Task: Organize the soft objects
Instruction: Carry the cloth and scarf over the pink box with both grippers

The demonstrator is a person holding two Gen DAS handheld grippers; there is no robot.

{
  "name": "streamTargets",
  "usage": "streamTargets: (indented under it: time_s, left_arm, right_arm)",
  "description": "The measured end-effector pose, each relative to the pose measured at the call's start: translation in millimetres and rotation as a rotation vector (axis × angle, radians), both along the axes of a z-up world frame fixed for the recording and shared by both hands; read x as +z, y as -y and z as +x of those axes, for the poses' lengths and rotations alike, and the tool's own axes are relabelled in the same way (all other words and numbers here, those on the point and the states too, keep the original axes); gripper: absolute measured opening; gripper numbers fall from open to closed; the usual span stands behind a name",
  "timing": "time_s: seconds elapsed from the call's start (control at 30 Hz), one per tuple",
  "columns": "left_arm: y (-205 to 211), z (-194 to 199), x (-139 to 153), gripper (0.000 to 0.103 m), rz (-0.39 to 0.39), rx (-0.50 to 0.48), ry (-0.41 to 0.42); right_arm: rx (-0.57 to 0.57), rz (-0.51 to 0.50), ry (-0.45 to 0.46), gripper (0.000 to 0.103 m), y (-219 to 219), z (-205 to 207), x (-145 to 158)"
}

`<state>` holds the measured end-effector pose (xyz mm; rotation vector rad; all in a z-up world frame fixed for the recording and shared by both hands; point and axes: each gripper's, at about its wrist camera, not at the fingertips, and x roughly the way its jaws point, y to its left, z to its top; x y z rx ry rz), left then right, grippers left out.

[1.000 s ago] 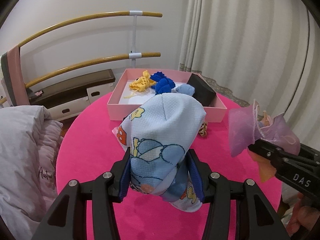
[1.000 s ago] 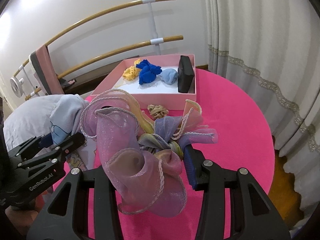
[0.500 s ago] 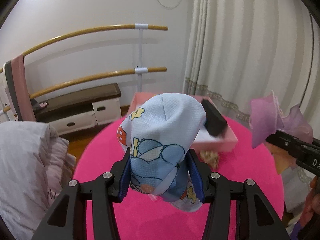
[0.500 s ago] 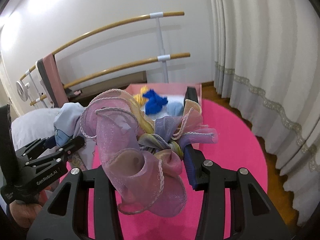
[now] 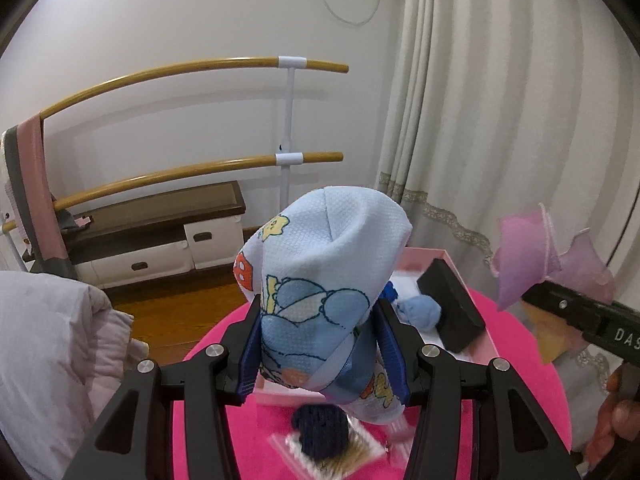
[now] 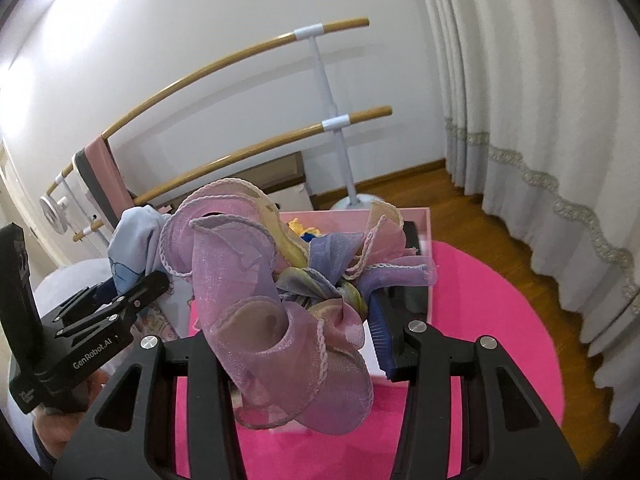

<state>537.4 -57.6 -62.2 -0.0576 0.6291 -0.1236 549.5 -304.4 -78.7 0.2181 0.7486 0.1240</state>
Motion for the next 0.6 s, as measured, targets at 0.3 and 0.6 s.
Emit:
streamTargets:
  time_s: [0.3,0.6]
  left_arm:
    - [10.7,67.7,-25.5,0.048,0.011,-0.021,-0.060]
    - [13.2,130.5,-52.7,0.048,0.014,-0.040,-0.133]
  right_arm:
    - [-0.002,0.056,-0.078,0.042,2.2,39.5,-37.2]
    - [-0.008,0.091,-0.152,0.042,5.8,68.1,-70.0]
